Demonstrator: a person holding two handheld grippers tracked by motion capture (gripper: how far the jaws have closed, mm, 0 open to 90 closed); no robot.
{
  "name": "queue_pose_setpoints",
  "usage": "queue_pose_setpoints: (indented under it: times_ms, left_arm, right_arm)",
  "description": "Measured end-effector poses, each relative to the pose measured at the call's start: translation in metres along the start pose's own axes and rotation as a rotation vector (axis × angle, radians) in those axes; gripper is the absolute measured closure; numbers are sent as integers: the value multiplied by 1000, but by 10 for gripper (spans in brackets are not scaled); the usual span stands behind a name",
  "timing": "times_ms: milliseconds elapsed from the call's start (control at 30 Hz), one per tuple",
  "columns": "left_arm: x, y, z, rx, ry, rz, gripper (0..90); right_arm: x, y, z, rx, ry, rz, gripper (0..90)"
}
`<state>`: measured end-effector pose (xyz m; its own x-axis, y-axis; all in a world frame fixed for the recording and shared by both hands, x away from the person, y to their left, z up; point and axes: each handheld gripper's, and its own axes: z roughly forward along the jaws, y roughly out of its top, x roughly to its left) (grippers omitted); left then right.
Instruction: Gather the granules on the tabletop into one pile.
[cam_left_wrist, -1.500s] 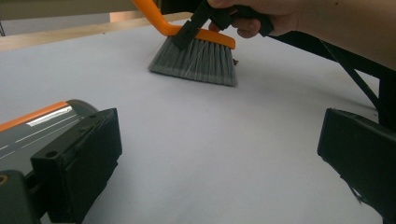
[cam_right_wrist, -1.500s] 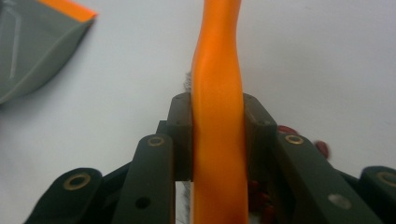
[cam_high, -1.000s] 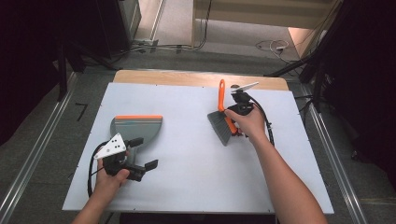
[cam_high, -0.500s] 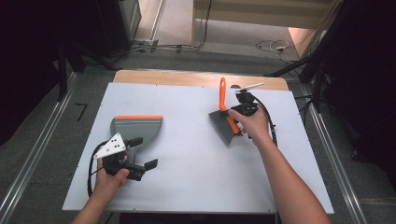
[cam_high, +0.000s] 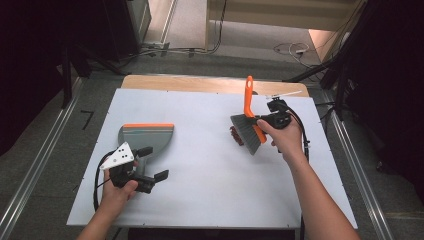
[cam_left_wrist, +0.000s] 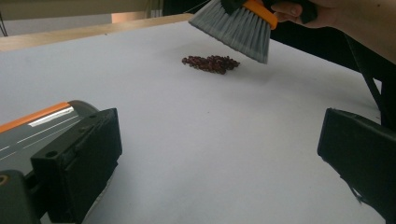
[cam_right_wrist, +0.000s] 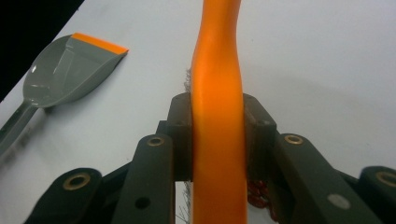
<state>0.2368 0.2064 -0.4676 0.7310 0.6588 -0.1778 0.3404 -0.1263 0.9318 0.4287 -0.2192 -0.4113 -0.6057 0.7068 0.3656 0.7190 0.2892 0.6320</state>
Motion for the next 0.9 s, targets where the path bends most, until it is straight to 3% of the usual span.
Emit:
queue_pose_setpoints:
  times_ms: [233,500,900]
  left_arm:
    - [1,0,0,-3,1,3,4]
    - [-1,0,-1,-14,-2,6,3]
    - [-1,2,-2,-25,-15,18,3]
  right_arm:
    - [-2,-25,-22,-43,-8,-37,683]
    - [1,-63,-39,-95,-21,-127,683]
    - [-7,-108,-65,-145,-38,-129,683]
